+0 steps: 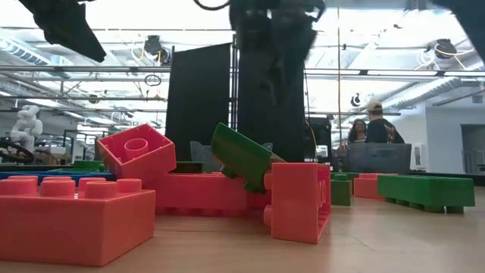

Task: Sort blocks
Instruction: Put the green piece into the middle black bin

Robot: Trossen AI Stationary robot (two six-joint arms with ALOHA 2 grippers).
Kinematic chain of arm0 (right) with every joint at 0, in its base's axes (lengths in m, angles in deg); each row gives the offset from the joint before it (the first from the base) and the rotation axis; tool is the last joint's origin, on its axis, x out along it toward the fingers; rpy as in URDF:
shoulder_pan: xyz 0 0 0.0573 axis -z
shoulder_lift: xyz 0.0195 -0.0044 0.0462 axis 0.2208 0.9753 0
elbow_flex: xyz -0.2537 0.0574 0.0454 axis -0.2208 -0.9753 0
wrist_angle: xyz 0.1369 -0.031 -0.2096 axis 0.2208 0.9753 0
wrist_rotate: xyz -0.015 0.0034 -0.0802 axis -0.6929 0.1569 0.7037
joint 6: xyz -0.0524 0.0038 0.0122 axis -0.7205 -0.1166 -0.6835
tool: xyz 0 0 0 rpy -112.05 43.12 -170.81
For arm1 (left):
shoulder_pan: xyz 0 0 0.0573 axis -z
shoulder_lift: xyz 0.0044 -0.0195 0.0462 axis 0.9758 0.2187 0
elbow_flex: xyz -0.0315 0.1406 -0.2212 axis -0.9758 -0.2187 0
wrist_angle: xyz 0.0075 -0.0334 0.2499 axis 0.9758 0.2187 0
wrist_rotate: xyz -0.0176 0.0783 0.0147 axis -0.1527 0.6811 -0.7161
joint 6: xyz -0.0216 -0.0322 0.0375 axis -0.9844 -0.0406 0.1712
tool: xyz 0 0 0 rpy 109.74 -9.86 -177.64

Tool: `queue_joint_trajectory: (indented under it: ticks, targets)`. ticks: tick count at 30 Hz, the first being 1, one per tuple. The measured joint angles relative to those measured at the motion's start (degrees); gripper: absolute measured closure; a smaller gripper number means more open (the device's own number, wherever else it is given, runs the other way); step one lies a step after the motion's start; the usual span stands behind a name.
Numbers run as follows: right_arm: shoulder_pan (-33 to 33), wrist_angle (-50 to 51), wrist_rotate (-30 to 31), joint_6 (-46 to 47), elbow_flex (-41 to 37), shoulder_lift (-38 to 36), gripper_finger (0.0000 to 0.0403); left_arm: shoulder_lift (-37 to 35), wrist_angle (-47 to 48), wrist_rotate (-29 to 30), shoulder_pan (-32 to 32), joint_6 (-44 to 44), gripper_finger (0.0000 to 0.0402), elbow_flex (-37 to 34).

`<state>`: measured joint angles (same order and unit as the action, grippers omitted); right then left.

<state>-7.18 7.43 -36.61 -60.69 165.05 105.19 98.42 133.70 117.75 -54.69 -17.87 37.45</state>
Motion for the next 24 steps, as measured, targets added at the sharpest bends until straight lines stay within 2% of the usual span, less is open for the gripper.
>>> queue_joint_trajectory:
  ticks: [3,5,8,10,14,24]
  targets:
    - [-2.1,-11.3,3.3,7.0,-14.0,-7.6,0.015,0.0,0.3,-0.1,0.0,0.0,0.0241,0.0]
    - [-3.9,-18.8,8.4,11.2,-22.8,-13.3,0.015,0.0,0.3,0.0,0.0,0.1,0.0241,0.0]
    - [-7.2,-27.0,15.4,15.3,-33.1,-19.8,0.015,0.0,0.5,0.2,0.0,0.1,0.0241,0.0]
    - [-9.5,-31.8,17.5,17.7,-37.5,-22.4,0.015,0.0,0.5,0.4,0.0,0.1,0.0241,0.0]
    - [-13.2,-37.4,17.9,23.3,-41.4,-22.9,0.015,0.0,0.6,0.4,0.0,0.1,0.0241,0.0]
    - [-17.1,-40.0,19.8,27.9,-42.9,-13.6,0.015,0.0,0.6,0.5,0.0,0.0,0.0241,0.0]
